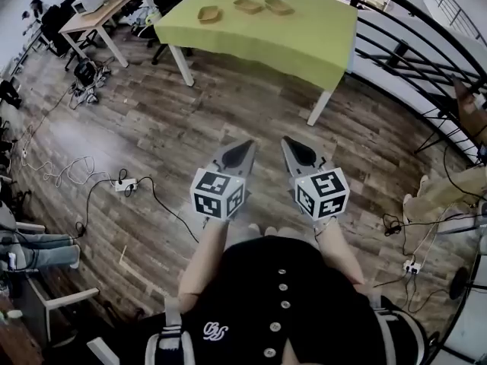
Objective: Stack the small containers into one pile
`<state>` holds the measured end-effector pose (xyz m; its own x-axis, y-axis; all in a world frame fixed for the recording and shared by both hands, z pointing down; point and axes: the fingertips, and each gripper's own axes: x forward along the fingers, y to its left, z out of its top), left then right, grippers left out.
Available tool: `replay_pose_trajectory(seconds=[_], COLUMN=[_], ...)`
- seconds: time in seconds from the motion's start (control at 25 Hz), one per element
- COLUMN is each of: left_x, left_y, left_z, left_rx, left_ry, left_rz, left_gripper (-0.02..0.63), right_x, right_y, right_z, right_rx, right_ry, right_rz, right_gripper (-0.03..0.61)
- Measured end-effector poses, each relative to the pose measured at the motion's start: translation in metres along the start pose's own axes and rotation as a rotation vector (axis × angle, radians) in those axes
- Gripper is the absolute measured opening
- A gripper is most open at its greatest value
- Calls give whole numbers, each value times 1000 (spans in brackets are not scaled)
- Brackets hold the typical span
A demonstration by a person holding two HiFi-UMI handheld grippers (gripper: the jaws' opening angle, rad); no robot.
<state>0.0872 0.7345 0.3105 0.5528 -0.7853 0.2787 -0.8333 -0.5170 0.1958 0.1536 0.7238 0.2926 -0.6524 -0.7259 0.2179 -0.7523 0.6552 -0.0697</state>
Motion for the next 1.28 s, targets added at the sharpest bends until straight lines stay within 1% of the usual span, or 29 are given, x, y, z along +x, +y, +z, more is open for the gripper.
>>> replay_pose_trajectory(seconds=[0.12,0.24,0.44,0.56,0.68,0.8,0.84,0.88,0.92,1.0,1.08,1.28], left_x=[-3,-5,-8,-14,-17,-15,-13,-12,-10,-2,7,42], left_y=[4,5,14,23,29,40,43,46,48,53,61,89], left_z=[4,5,4,2,-1,-3,-4,-6,-7,-8,-9,-5], left_rx=[7,22,44,44,35,18,11,4,-2,-12,-18,-31], left_ry=[-11,-33,-38,-33,-26,-24,-24,-26,-28,-28,-17,4], left_rz=[-4,-31,-52,-58,-62,-60,-58,-54,-50,-40,-25,5], left_gripper=[-1,-2,1,68,96,126,137,148,155,155,155,155], right_x=[5,10,14,16,18,26,30,33,35,42,54,91], right_y=[11,20,14,17,17,17,17,16,15,11,2,-32], right_z=[3,2,1,1,-3,-9,-11,-13,-15,-16,-17,-13], right_rx=[-7,-24,-9,7,19,12,9,4,-2,-14,-20,-3], right_ry=[-7,-18,-28,-35,-21,0,7,11,13,13,15,4], right_rz=[17,49,2,-18,-32,-36,-37,-36,-30,-8,11,32], right_gripper=[9,11,15,50,82,94,101,125,127,129,144,146])
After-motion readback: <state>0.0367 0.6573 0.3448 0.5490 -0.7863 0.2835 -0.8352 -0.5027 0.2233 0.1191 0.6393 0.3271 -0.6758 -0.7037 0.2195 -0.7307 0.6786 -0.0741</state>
